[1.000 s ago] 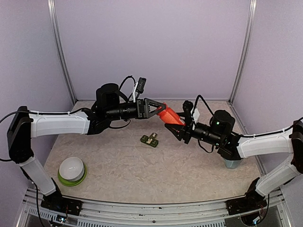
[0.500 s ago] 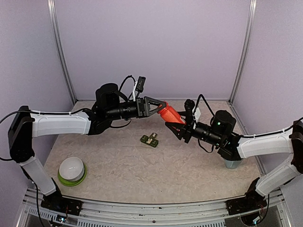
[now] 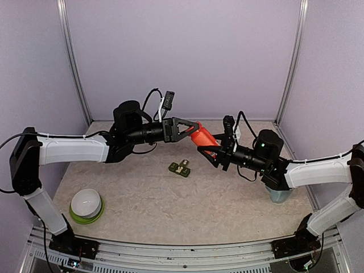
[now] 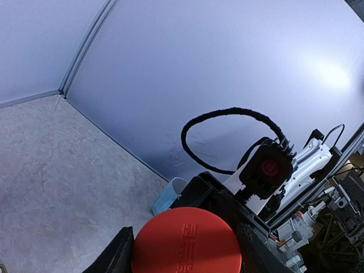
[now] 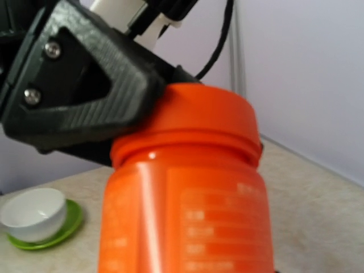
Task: Sort the pills into containers
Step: Screw the lid of the pill bottle onto the pill bottle.
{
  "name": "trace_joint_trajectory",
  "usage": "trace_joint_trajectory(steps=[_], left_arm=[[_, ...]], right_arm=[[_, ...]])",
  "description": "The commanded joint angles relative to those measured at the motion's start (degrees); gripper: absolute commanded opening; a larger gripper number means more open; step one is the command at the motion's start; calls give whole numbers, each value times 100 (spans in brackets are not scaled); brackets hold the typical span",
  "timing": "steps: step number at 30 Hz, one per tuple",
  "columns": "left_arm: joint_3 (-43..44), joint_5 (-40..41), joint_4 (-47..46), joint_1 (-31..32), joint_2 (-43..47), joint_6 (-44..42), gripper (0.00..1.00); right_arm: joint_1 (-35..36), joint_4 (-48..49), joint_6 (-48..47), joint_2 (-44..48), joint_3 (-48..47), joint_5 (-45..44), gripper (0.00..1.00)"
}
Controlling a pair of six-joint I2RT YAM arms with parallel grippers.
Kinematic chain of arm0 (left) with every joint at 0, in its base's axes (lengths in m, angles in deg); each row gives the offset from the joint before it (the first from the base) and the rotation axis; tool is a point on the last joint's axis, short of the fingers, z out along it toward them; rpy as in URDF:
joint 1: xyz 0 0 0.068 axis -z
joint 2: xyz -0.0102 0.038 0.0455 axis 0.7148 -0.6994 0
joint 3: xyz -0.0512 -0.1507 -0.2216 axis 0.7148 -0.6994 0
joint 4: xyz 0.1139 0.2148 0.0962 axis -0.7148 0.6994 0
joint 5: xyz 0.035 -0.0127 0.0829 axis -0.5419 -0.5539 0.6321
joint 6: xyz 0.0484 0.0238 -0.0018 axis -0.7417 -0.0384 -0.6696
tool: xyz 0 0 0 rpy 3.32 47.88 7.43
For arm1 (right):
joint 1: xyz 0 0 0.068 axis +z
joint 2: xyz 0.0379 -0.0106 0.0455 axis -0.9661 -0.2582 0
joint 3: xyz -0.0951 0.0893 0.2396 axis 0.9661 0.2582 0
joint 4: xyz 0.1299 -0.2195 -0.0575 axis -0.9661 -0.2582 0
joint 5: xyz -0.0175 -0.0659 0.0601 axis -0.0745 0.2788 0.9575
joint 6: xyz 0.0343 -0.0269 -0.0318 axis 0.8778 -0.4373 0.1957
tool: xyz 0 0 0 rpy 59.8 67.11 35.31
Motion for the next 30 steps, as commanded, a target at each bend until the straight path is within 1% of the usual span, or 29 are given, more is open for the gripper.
trace_joint_trajectory(steps=[1,7,9,15,18,22,25,28,30], left_arm=[[-128,-793,-352,159,132,-270,39],[-379,-977,-950,159,252,-136,38],[-441,-1019,-1109,159,288,-103,38],[-513,-1094,-1312,164,352,-98,36],[-478,-1173,-1267,168,331,-158,36],[-543,-1219,-1241,168,363,-301,36],[-577,-1258,-1281,168,366,-354,37],[-561,-1278,-1260,144,348,-387,40],[-547,-1303,-1247,113,353,-406,46]], right_arm=[[33,384,737,-65,-313,824,0],[-83,1237,1605,-126,-90,1175,0],[-155,1683,2142,-240,-20,1354,0],[-310,3306,3675,-974,13,1916,0],[-384,3824,4262,-1419,-102,2155,0],[-478,4640,4972,-1799,-84,2247,0],[-534,4938,5266,-1983,-134,2328,0],[-540,4936,5289,-2027,-155,2379,0],[-540,4838,5245,-1988,-128,2368,0]])
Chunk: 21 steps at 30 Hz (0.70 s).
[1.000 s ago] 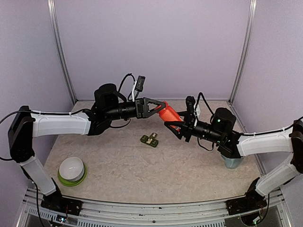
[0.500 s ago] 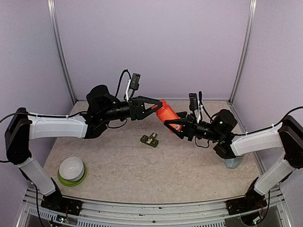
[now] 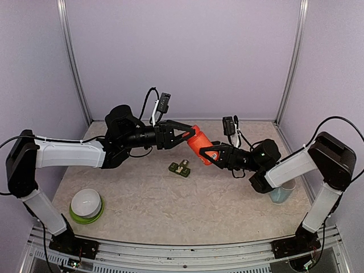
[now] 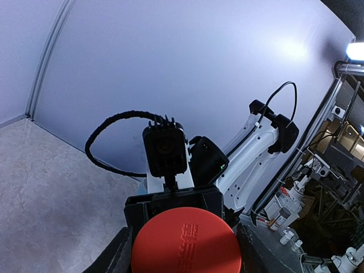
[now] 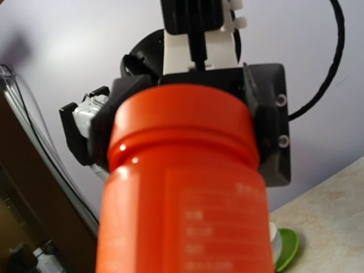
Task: Sort the pills into containers
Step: Screw the lid of the pill bottle onto the pill bottle.
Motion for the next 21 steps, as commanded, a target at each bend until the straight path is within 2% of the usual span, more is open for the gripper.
trace_joint_trajectory(steps=[1,8,11,17,21], left_arm=[[13,-467,-143,99,109,-146,49],[-98,-346,-55,-51,370,-170,78],[-111,-170,115,-91,506,-138,97],[148,544,1217,-100,574,28,99],[227,781,1483,-106,505,216,99]], right_arm=[[-97,519,263,-69,-87,-124,0],[-106,-254,-369,282,44,-201,0],[-100,-990,-1053,586,34,-272,0],[-98,-2986,-3071,1293,-96,-821,0],[-90,-3620,-3850,1596,-187,-1141,0]])
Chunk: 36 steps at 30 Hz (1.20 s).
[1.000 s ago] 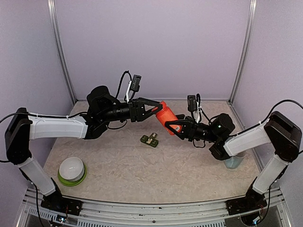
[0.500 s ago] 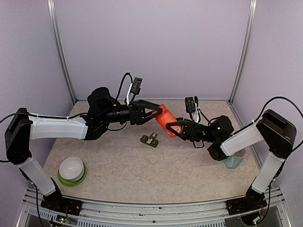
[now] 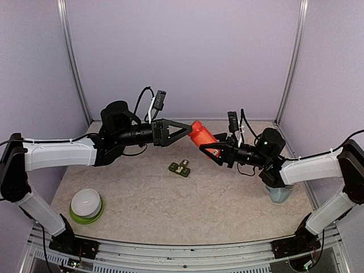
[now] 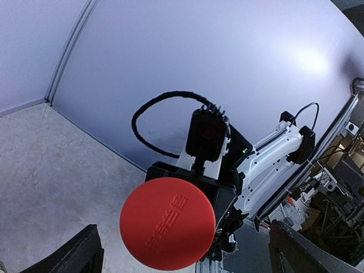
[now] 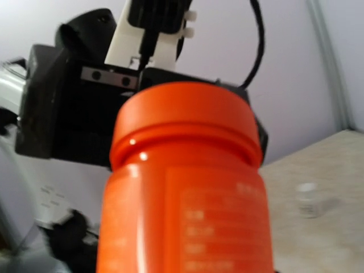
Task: Sort the pills into containers
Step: Screw the lid of the pill bottle onto the pill bottle.
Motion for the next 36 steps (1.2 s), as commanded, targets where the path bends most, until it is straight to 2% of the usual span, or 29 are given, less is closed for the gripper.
trace_joint_trajectory(steps=[1,8,14,20,36], left_arm=[[221,356,534,-36,-3,213,99],[340,292,442,4,-150,335,99],[429,194,446,40,-293,371,99],[367,714,750,-33,-229,257,99],[363,166,259,75,-296,377,99]], right_arm=[[-33,-1067,-1322,338,-221,-526,0],[32,-1418,-1633,322,-322,-766,0],[86,-1284,-1663,299,-264,-782,0],[99,-1220,-1745,477,-252,-687,0],[194,-1555,-1849,41,-637,-891,0]])
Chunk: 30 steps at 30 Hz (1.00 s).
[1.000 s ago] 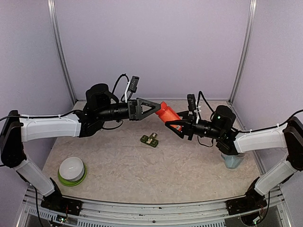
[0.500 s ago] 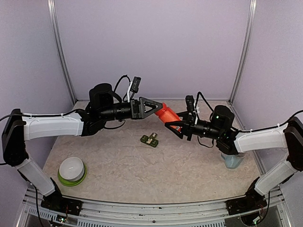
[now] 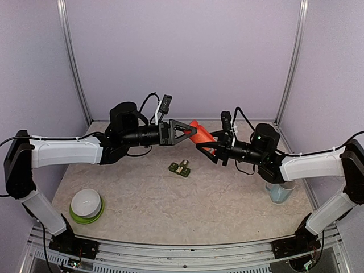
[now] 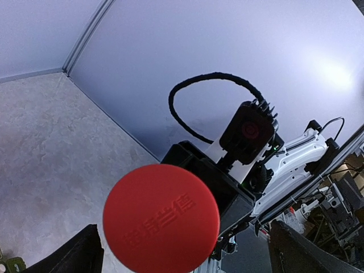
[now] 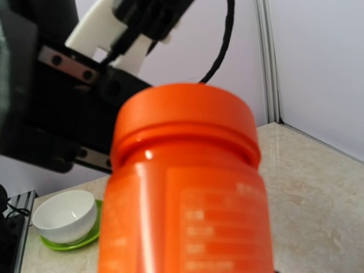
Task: Sort the pills into containers
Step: Screw the lid of the pill bottle onto the pill bottle.
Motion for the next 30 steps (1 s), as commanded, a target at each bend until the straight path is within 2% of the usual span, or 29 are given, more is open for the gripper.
trace_joint_trajectory(steps=[1,18,23,30], left_arm=[[91,-186,-410,45,82,10,99],[116,-78,-309,62,207,-133,99],[58,16,-227,54,277,-183,99],[28,43,-137,45,263,-171,99]], right_arm=[[143,-129,-163,-202,-327,-55,0],[657,-613,-439,-716,-686,83,0],[655,-567,-534,-423,-556,-94,0],[550,-604,-737,120,-340,-767,0]])
